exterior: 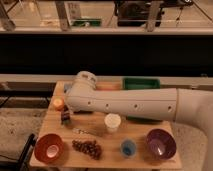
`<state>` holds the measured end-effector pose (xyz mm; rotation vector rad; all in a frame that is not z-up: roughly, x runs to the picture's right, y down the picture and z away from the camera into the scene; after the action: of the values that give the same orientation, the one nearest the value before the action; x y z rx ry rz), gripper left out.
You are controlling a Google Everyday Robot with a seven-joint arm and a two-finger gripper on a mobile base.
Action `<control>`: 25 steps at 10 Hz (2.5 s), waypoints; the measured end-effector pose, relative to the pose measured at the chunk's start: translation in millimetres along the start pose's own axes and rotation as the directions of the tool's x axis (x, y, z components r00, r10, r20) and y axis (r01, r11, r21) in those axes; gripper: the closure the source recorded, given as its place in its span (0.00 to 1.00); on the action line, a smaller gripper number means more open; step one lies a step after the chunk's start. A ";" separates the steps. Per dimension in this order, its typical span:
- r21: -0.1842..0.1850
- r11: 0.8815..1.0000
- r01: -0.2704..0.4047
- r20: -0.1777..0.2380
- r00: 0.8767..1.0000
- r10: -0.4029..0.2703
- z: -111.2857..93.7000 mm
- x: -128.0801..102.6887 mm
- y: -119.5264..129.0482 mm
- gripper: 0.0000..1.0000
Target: Place brush in plastic cup
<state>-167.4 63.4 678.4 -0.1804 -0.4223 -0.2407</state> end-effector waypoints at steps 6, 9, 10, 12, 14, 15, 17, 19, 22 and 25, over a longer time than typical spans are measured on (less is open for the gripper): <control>0.141 0.987 0.081 -0.090 0.994 -0.069 -82.1 -21.5 19.4 1.00; 0.177 0.982 0.070 -0.109 0.993 -0.052 -110.0 -4.8 29.5 1.00; 0.186 0.981 0.056 -0.114 0.993 -0.035 -119.9 7.4 33.1 1.00; 0.193 0.981 0.024 -0.112 0.994 -0.002 -133.4 27.3 39.6 1.00; 0.187 0.982 -0.039 -0.105 0.993 0.059 -147.4 48.6 46.8 1.00; 0.173 0.983 -0.069 -0.093 0.992 0.086 -151.5 53.3 49.4 1.00; 0.142 0.983 -0.113 -0.073 0.990 0.124 -157.0 60.8 54.6 1.00; 0.112 0.984 -0.140 -0.041 0.988 0.146 -160.0 66.2 58.6 1.00; 0.074 0.980 -0.187 0.000 0.982 0.187 -165.8 85.0 67.4 1.00; 0.066 0.976 -0.206 0.011 0.978 0.206 -175.8 93.8 73.9 1.00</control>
<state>2.6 76.9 551.5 -0.1574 -0.4119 -0.0219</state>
